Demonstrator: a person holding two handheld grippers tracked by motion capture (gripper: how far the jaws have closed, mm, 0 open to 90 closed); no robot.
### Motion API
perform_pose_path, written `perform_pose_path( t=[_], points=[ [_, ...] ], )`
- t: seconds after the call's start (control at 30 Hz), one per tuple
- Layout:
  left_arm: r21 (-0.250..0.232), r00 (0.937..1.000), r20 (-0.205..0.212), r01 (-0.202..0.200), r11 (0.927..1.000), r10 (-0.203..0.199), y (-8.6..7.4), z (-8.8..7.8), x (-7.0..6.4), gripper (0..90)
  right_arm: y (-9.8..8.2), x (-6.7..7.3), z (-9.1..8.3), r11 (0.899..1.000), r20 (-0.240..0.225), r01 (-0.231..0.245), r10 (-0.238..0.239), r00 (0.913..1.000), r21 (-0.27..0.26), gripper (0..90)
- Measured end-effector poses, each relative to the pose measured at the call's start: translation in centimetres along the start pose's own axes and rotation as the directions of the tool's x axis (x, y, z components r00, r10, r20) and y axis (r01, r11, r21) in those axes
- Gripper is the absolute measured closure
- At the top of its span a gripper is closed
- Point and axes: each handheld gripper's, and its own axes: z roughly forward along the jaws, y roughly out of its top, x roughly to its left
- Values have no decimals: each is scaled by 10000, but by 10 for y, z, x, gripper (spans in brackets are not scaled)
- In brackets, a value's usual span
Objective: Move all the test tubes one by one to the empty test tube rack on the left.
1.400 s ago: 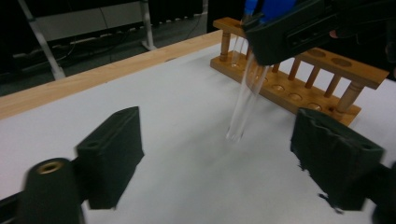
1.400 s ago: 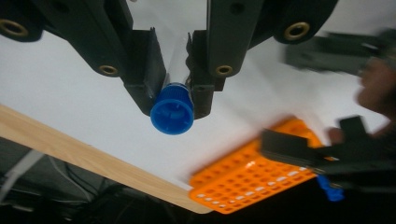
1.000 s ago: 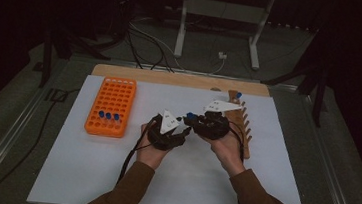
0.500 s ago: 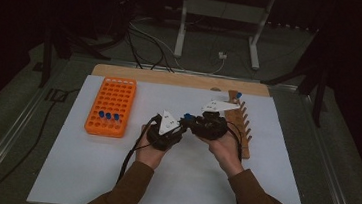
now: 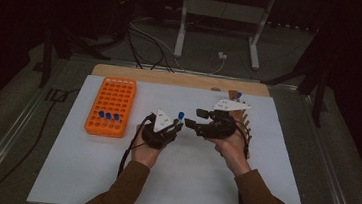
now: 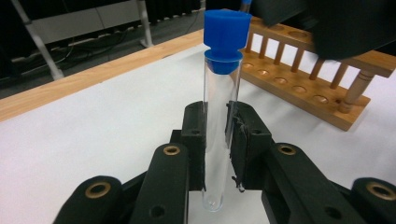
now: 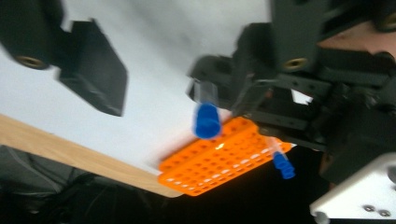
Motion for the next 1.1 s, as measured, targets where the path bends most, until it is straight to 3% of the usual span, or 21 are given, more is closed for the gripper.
perform_pose_path(
  t=[0.17, 0.23, 0.4, 0.57, 1.1],
  points=[
    [-55, 9998, -112, 168, 9998, -169, -2, -8, 7, 779, -3, -10, -10, 9998, 516, -76, 84, 9986, -167, 114],
    [-45, 9997, -133, 189, 9998, -189, -3, -12, 10, 780, -4, -14, -14, 9998, 952, 87, -68, 9954, -187, 37],
    [-102, 9994, -155, 312, 9995, -314, -5, -21, 15, 780, -8, -22, -22, 9997, 1313, 165, -142, 9912, -160, 3],
    [-201, 9987, -115, 500, 9985, -503, -9, -32, 22, 780, -14, -30, -29, 9993, 1877, 344, -316, 9817, -114, 0],
    [-459, 9970, -240, 726, 9963, -738, -24, -79, 48, 781, -30, -53, -54, 9950, 2226, -564, 735, 9721, -819, 0]
  ],
)
